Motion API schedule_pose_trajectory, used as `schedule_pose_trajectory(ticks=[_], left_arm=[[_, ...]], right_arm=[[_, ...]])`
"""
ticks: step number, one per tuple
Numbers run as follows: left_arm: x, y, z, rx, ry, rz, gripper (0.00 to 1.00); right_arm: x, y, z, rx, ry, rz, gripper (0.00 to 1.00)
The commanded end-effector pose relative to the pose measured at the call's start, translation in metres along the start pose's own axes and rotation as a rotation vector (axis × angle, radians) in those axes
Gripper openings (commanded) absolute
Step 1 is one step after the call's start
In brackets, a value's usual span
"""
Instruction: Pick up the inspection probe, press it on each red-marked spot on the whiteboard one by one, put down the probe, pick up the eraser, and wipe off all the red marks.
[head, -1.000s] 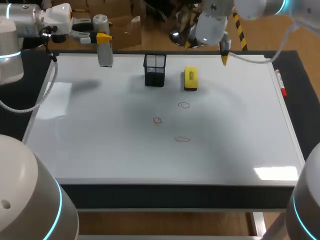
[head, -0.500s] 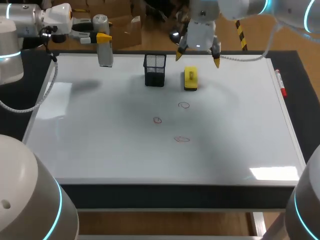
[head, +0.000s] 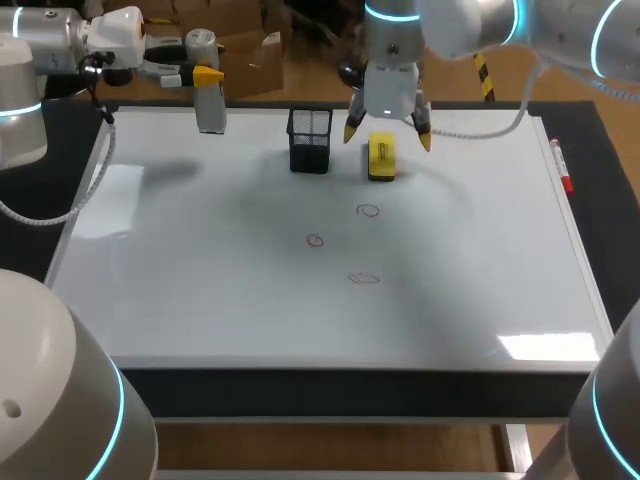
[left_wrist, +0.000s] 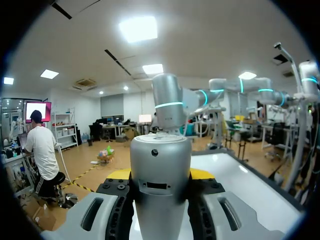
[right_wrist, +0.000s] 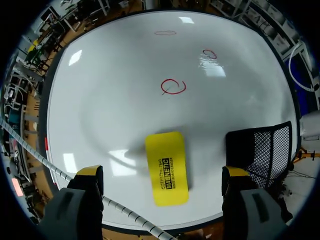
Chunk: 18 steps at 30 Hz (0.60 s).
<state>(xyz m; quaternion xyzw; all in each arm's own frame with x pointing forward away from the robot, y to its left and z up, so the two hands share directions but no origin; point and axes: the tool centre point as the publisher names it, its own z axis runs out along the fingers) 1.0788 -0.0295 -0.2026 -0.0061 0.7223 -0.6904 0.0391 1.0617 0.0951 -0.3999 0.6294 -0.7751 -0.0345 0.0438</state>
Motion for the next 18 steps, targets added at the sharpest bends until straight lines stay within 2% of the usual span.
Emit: schedule_pose_trajectory(ticks=[1,18], left_arm=[[0.0,-0.001,0.0,0.0,0.001,0.0,0.0],[0.0,-0.001,0.0,0.0,0.001,0.0,0.0]], right_arm=[[-0.002,-0.004,0.007,-0.008,0.004,-0.006,1.0],[0.002,-0.008,0.021,-0.01,-0.014,0.011,1.0]])
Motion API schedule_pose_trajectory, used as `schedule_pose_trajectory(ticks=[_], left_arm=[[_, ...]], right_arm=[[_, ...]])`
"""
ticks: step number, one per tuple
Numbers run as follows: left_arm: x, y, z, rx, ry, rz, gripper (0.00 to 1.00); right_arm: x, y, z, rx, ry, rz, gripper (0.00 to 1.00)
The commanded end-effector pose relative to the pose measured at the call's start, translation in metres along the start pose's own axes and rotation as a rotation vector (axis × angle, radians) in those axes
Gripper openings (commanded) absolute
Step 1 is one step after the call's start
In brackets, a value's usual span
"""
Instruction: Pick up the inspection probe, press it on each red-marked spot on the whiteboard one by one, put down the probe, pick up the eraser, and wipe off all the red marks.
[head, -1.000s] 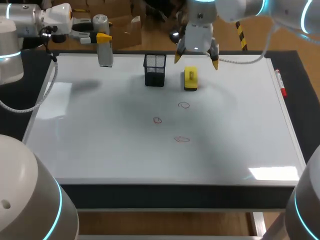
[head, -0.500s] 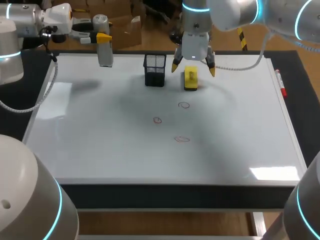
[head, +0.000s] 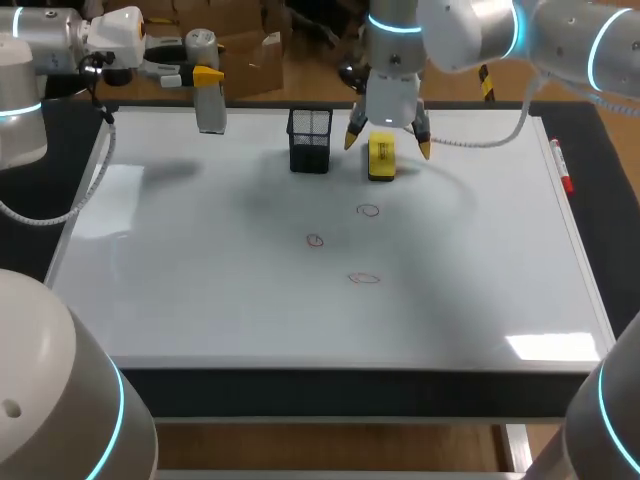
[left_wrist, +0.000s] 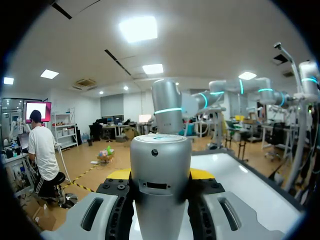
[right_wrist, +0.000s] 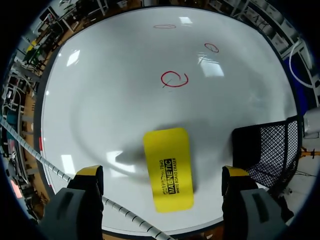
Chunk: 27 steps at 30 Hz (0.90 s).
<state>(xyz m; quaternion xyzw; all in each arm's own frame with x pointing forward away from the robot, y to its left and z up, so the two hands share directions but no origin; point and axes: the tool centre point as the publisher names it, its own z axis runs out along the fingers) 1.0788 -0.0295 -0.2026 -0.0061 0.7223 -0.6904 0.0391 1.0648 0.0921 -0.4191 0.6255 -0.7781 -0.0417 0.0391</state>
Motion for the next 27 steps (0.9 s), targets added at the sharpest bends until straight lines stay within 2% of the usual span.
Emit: schedule_pose_trajectory(ticks=[1,3,4,5,6,7,11,18,27], left_arm=[[0.0,-0.001,0.0,0.0,0.001,0.0,0.0],[0.0,-0.001,0.0,0.0,0.001,0.0,0.0],[0.0,-0.001,0.0,0.0,0.001,0.0,0.0],[0.0,-0.001,0.0,0.0,0.001,0.0,0.0],[0.0,-0.001,0.0,0.0,0.001,0.0,0.0],[0.0,-0.001,0.0,0.0,0.001,0.0,0.0],[0.0,-0.001,0.0,0.0,0.001,0.0,0.0],[0.0,-0.001,0.0,0.0,0.001,0.0,0.0],[0.0,-0.001,0.0,0.0,0.001,0.0,0.0]], right_arm=[[0.0,-0.003,0.003,-0.004,0.002,0.004,1.0],[0.0,-0.002,0.004,-0.009,0.0,0.009,1.0],[-0.001,-0.001,0.003,-0.009,-0.001,0.009,0.89],[-0.001,-0.001,0.003,-0.01,-0.001,0.009,0.67],[-0.001,-0.001,0.003,-0.01,0.0,0.01,0.27],[-0.001,0.0,0.003,-0.009,0.0,0.011,0.0],[0.002,0.002,-0.005,0.012,0.006,0.023,0.0],[0.021,-0.001,-0.025,0.038,0.006,0.126,0.0],[0.068,-0.007,-0.044,0.034,-0.017,0.367,0.0]])
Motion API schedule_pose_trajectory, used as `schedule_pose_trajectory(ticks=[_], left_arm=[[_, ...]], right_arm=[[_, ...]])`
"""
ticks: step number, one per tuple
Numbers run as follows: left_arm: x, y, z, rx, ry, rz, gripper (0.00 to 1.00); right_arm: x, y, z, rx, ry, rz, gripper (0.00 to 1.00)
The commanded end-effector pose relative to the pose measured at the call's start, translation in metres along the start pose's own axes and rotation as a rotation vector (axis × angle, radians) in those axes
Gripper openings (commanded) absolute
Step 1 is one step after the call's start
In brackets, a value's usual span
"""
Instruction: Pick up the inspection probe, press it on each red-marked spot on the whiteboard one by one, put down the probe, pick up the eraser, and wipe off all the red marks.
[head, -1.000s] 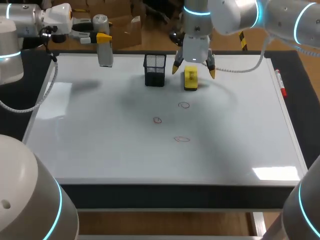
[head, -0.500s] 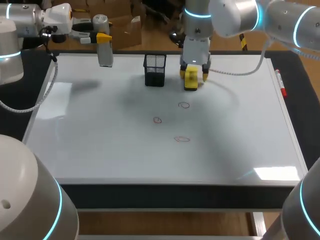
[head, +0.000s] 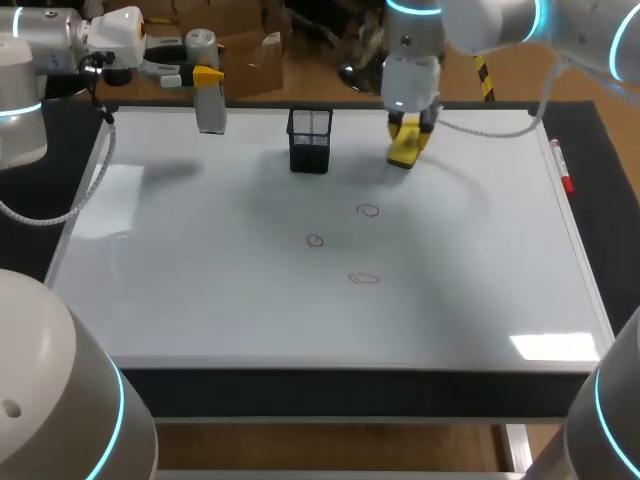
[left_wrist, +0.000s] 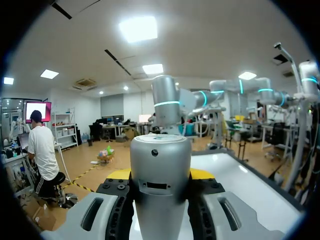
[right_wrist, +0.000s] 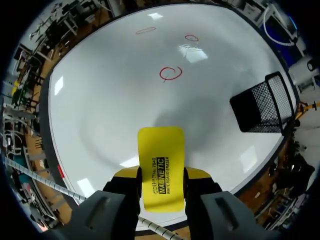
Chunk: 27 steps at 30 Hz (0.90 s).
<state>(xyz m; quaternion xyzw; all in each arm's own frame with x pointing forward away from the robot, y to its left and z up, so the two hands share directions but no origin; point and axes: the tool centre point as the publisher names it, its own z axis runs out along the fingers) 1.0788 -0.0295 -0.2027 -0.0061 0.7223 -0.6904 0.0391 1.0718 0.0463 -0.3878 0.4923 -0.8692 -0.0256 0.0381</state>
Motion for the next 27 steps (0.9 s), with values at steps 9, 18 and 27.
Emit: schedule_pose_trajectory(ticks=[9,18,27], left_arm=[[0.0,-0.001,0.0,0.0,0.001,0.0,0.0],[0.0,-0.001,0.0,0.0,0.001,0.0,0.0],[0.0,-0.001,0.0,0.0,0.001,0.0,0.0]], right_arm=[[0.087,-0.018,-0.021,0.011,-0.023,0.237,0.0],[0.144,-0.025,-0.022,-0.007,-0.023,0.391,0.0],[0.17,-0.022,-0.013,-0.018,-0.018,0.446,0.0]])
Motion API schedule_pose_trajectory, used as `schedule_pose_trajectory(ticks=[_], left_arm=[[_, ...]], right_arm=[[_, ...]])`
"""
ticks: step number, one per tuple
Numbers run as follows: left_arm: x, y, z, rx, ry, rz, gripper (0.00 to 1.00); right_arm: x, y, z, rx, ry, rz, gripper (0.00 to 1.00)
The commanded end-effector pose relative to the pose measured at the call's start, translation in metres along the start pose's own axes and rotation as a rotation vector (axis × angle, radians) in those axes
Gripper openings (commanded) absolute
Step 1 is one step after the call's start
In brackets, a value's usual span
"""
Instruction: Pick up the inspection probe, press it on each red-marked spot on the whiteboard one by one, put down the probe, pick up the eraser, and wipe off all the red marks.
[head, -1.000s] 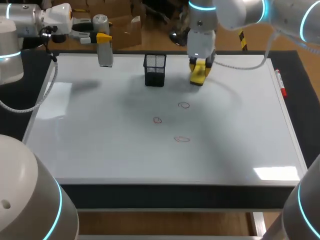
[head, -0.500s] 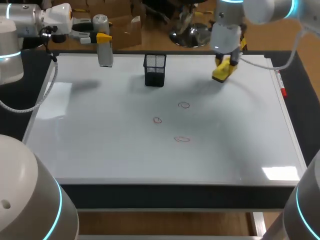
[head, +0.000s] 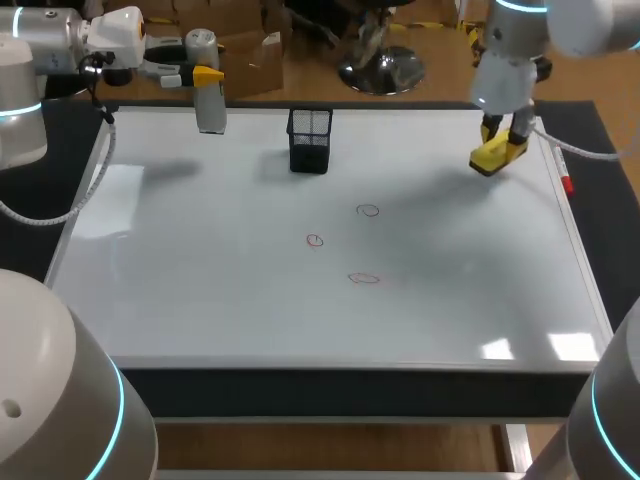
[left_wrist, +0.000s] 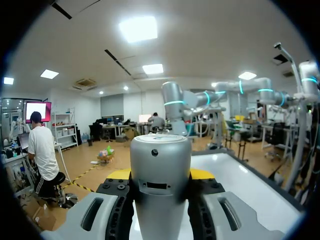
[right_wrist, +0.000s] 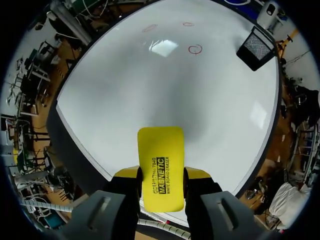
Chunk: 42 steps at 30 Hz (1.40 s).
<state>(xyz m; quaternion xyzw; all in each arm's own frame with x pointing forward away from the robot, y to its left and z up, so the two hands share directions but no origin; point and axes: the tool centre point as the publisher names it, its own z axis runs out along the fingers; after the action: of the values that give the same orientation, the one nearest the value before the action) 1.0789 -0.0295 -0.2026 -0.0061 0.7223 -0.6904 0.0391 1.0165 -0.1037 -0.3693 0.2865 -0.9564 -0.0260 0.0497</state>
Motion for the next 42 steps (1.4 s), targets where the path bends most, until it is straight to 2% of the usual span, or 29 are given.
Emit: schedule_pose_trajectory(ticks=[1,34,42], left_arm=[[0.0,-0.001,0.0,0.0,0.001,0.0,0.0],[0.0,-0.001,0.0,0.0,0.001,0.0,0.0],[0.038,-0.01,0.015,-0.002,0.017,0.032,0.0]], right_arm=[[0.014,0.001,0.002,-0.002,-0.021,0.0,0.0],[0.017,-0.001,0.001,-0.002,-0.032,0.016,0.0],[0.017,-0.001,0.001,-0.002,-0.032,0.016,0.0]])
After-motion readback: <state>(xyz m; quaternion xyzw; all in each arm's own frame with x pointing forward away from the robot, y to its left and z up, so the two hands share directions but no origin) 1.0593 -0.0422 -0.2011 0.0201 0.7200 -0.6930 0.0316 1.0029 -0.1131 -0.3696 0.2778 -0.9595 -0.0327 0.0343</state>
